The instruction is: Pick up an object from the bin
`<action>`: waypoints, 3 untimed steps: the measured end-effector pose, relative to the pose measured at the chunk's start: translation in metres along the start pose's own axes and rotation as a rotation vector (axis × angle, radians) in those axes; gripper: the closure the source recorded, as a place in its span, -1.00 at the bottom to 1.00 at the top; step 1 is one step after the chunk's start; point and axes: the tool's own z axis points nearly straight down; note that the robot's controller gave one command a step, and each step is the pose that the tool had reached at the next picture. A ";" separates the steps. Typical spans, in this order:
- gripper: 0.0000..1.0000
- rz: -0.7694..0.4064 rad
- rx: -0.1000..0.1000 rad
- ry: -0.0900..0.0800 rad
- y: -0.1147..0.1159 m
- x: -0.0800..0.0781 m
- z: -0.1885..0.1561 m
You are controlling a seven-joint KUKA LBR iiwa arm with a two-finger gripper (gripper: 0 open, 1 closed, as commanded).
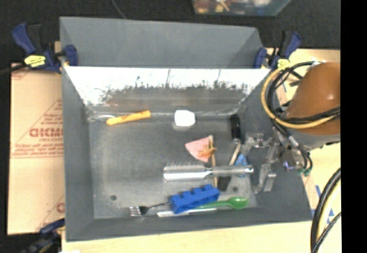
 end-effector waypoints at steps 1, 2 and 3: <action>-1.00 -0.005 0.001 -0.007 0.000 -0.002 -0.003; -1.00 -0.098 0.004 -0.027 0.092 0.016 0.106; -1.00 -0.176 0.009 -0.021 0.089 0.002 0.042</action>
Offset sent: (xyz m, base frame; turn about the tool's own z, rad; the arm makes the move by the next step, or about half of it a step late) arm -0.0221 0.0934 -0.1094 -0.0977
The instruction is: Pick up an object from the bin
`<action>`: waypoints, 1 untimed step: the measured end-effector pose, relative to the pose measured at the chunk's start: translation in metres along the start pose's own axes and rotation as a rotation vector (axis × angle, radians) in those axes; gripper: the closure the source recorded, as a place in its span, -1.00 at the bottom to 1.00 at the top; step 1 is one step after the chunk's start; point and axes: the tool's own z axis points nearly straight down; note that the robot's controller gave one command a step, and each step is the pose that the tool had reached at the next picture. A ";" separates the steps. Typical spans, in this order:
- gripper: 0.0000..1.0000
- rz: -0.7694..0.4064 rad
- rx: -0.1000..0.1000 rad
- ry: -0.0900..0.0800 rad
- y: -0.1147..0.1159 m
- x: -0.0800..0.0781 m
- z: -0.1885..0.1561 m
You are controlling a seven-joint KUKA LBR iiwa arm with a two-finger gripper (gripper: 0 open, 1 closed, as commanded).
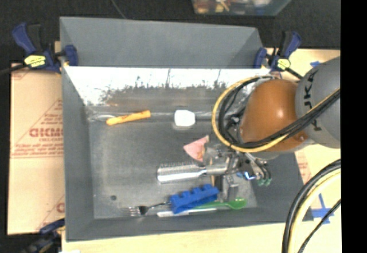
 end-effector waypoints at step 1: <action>-1.00 -0.021 -0.005 0.006 0.031 0.013 0.035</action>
Offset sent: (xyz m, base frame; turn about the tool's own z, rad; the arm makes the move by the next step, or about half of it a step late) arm -0.0174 0.0370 -0.0673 -0.0687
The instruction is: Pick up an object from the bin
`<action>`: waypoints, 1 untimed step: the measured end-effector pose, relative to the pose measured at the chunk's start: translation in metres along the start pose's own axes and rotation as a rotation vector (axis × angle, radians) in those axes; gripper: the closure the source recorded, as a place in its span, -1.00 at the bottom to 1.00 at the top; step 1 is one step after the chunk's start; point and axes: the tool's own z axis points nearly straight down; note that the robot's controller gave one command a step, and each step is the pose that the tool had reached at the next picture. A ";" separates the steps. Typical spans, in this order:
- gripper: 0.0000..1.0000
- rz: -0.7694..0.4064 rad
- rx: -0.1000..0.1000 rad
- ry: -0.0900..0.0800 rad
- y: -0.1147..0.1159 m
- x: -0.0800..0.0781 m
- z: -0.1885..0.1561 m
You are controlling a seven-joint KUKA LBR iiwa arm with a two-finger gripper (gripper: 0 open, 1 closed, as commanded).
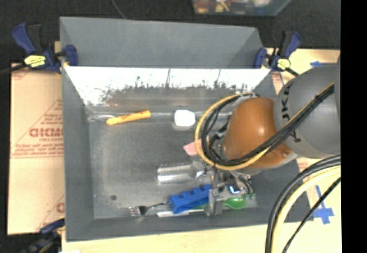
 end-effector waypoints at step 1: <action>-1.00 -0.047 0.009 -0.028 0.007 -0.007 0.028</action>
Offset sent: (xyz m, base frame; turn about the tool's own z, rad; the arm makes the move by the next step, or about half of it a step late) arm -0.0014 0.0165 -0.0319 -0.0591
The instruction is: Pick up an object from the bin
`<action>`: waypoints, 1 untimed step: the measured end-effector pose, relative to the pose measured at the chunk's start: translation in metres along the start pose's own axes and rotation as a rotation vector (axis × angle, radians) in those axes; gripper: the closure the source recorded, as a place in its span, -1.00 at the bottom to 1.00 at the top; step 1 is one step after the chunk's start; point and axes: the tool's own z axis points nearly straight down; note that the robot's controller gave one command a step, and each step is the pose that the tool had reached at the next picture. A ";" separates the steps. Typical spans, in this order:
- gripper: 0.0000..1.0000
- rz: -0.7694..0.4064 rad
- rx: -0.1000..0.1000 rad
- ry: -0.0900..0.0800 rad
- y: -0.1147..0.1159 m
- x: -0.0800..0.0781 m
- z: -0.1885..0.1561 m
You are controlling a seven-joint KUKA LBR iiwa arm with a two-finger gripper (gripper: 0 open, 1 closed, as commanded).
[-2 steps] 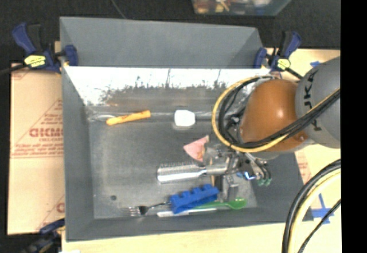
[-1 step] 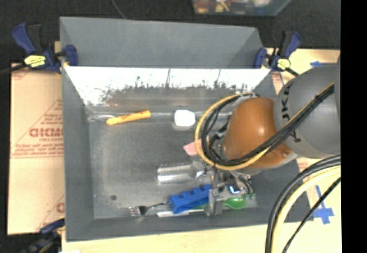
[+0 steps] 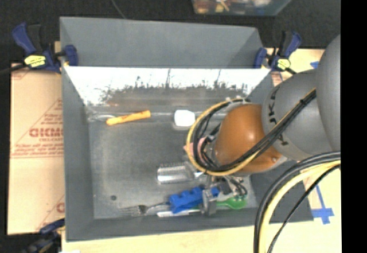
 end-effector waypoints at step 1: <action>1.00 -0.013 -0.002 0.003 0.007 -0.001 -0.001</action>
Offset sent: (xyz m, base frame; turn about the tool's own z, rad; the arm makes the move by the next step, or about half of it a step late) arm 0.0000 0.0000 0.0000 0.0000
